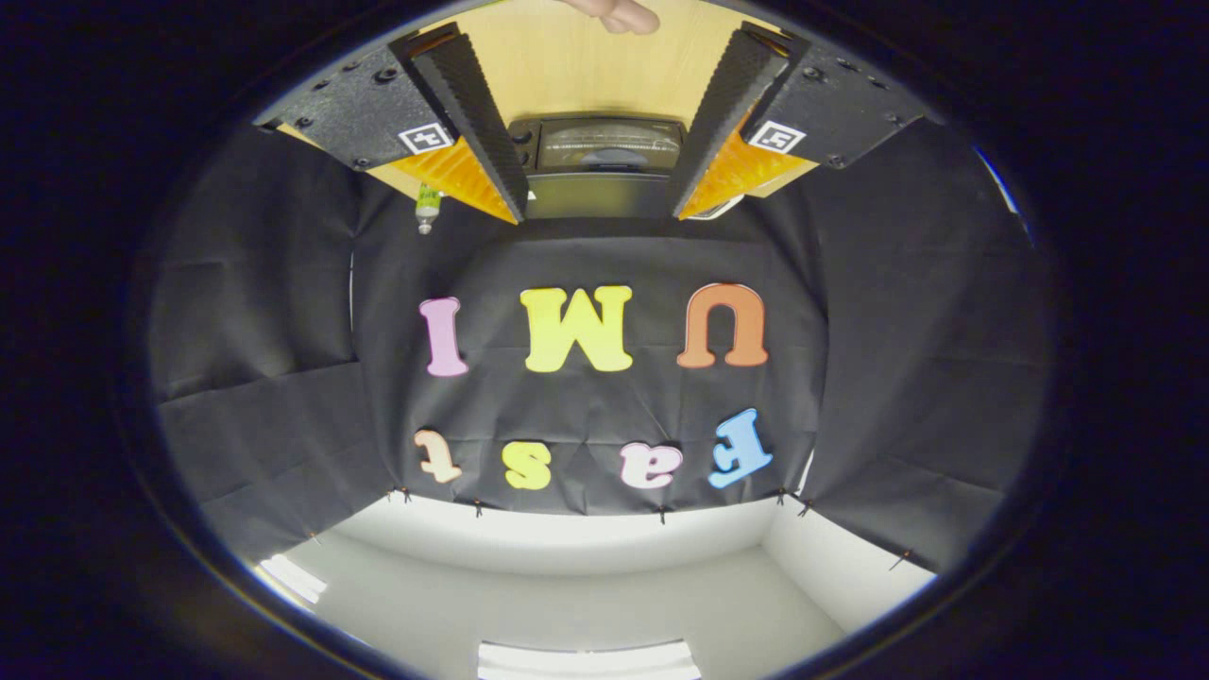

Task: Open the toaster oven, put the food inside, and close the toaster oven door.

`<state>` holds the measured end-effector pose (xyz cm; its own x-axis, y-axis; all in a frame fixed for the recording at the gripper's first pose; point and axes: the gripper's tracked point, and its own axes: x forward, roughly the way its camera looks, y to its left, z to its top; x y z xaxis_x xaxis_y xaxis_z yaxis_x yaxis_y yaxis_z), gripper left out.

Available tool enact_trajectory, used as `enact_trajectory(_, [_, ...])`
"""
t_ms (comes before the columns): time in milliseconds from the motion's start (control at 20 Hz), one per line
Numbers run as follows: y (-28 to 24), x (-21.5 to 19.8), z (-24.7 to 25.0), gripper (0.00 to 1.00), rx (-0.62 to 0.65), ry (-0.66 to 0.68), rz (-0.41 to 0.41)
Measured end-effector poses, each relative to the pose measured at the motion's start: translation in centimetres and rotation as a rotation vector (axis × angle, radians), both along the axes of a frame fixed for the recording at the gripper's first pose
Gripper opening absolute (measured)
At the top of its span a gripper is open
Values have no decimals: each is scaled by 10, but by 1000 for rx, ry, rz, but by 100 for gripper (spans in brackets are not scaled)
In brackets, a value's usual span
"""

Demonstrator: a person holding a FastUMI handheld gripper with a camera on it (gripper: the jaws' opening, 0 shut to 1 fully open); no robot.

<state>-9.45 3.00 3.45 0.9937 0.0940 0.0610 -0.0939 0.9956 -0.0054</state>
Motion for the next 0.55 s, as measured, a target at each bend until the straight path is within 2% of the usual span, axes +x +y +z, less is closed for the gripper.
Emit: enact_trajectory(550, [-17,32,-26,98,26,98,-46])
